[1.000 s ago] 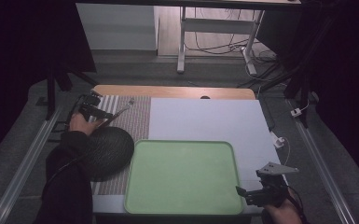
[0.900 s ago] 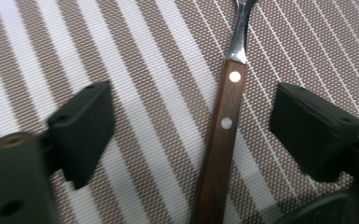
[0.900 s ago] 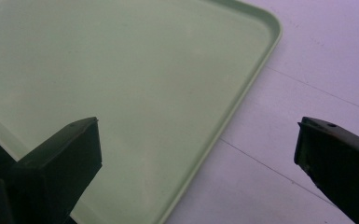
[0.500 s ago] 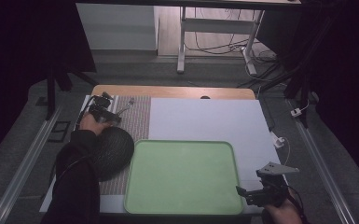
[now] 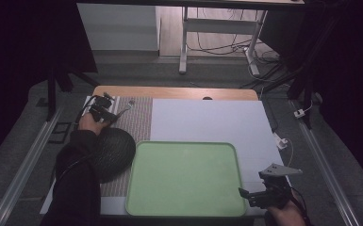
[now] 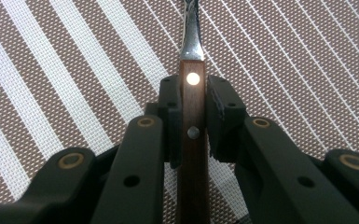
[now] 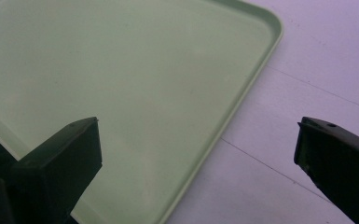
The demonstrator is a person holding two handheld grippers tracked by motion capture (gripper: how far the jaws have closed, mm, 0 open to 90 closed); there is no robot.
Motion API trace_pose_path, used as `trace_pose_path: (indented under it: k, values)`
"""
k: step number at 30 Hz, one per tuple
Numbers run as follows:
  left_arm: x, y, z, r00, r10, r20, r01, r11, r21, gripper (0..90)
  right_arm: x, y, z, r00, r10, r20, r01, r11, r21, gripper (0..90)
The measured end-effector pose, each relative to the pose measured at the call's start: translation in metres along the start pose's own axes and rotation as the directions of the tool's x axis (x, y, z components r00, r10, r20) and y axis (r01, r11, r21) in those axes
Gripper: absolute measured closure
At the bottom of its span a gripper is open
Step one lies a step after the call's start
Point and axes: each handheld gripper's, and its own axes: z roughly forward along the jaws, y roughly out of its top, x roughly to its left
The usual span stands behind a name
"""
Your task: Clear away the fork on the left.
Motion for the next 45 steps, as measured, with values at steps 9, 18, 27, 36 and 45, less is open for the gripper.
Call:
trace_pose_path:
  k: [9,18,27,36,45]
  values:
    - [0.004,-0.004,-0.003,0.9995,-0.005,-0.031,0.005,0.9998,-0.021,77.5,-0.001,0.000,0.000,1.0000,-0.001,-0.001,0.001,1.000,-0.001,0.8]
    - [0.014,-0.013,-0.023,0.9984,-0.042,-0.039,0.039,0.9971,-0.066,77.5,-0.001,0.000,0.000,1.0000,0.002,-0.003,-0.002,1.000,-0.001,0.8]
    - [0.003,-0.020,-0.049,0.9993,-0.032,-0.018,0.030,0.9942,-0.103,77.4,0.000,0.000,0.000,1.0000,0.002,-0.002,-0.002,1.000,0.003,0.8]
    - [-0.018,-0.034,-0.059,0.9992,-0.040,0.004,0.040,0.9911,-0.127,77.4,-0.001,0.000,0.000,1.0000,0.004,-0.003,-0.004,1.000,0.000,0.8]
    - [-0.038,-0.047,-0.072,0.9982,-0.036,0.047,0.043,0.9875,-0.152,77.3,0.000,0.000,0.000,1.0000,0.003,-0.004,-0.003,1.000,0.001,0.8]
